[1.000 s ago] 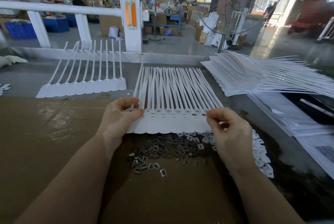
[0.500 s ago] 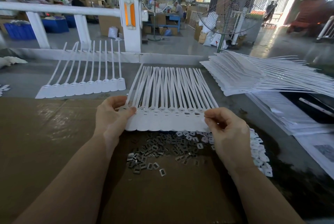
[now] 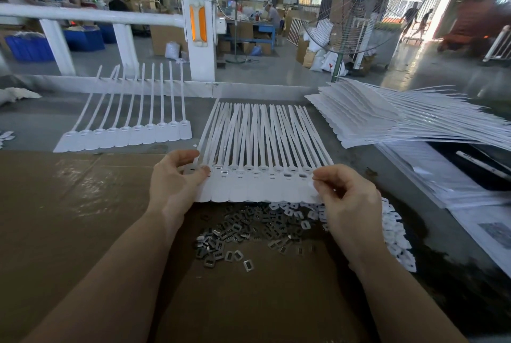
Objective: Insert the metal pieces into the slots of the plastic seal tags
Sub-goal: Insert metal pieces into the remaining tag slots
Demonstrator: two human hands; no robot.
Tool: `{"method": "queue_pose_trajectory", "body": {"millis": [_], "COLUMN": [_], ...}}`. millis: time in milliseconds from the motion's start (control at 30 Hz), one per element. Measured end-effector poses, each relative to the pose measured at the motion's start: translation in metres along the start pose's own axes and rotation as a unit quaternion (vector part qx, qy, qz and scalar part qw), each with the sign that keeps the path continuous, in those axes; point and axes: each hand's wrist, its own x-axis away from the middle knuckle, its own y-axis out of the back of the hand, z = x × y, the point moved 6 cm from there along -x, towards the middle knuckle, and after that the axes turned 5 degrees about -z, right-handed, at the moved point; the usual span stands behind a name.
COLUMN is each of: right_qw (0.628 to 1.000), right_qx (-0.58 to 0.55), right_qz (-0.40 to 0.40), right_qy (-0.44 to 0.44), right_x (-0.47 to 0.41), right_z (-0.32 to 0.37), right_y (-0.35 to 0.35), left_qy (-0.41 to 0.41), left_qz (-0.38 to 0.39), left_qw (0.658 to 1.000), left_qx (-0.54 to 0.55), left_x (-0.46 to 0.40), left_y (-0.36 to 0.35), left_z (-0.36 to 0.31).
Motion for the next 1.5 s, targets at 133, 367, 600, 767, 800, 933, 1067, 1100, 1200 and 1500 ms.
{"method": "queue_pose_trajectory", "body": {"millis": [133, 367, 600, 767, 800, 933, 1067, 1100, 1200, 1500], "right_qw": [0.999, 0.997, 0.992, 0.987, 0.986, 0.984, 0.983, 0.983, 0.983, 0.977], "right_qx": [0.002, -0.001, 0.048, 0.052, 0.052, 0.05, 0.053, 0.056, 0.055, 0.064], "right_qz": [0.023, 0.064, 0.096, 0.127, 0.132, 0.137, 0.138, 0.14, 0.139, 0.173], "right_qy": [-0.025, -0.05, -0.068, -0.087, -0.09, -0.099, -0.106, -0.106, -0.107, -0.109], "right_x": [-0.011, -0.027, -0.041, -0.045, -0.046, -0.047, -0.048, -0.048, -0.048, -0.049], "right_z": [0.003, 0.01, -0.001, -0.008, -0.009, -0.01, -0.012, -0.012, -0.012, -0.009], "right_y": [-0.003, -0.013, -0.024, -0.033, -0.034, -0.037, -0.039, -0.04, -0.039, -0.04], "left_qy": [-0.008, -0.027, -0.05, -0.038, -0.036, -0.031, -0.03, -0.029, -0.026, -0.027], "left_qz": [-0.003, 0.018, 0.039, 0.047, 0.048, 0.05, 0.048, 0.048, 0.049, 0.044], "left_qw": [1.0, 0.998, 0.994, 0.994, 0.994, 0.994, 0.994, 0.994, 0.994, 0.994], "left_qx": [-0.023, -0.06, -0.089, -0.087, -0.087, -0.089, -0.09, -0.09, -0.092, -0.094], "left_x": [0.001, 0.006, 0.011, 0.013, 0.013, 0.013, 0.013, 0.013, 0.013, 0.011], "left_y": [0.001, -0.002, -0.007, -0.009, -0.009, -0.009, -0.009, -0.009, -0.009, -0.009], "left_z": [-0.003, -0.008, -0.013, -0.015, -0.015, -0.016, -0.015, -0.015, -0.014, -0.012]}}
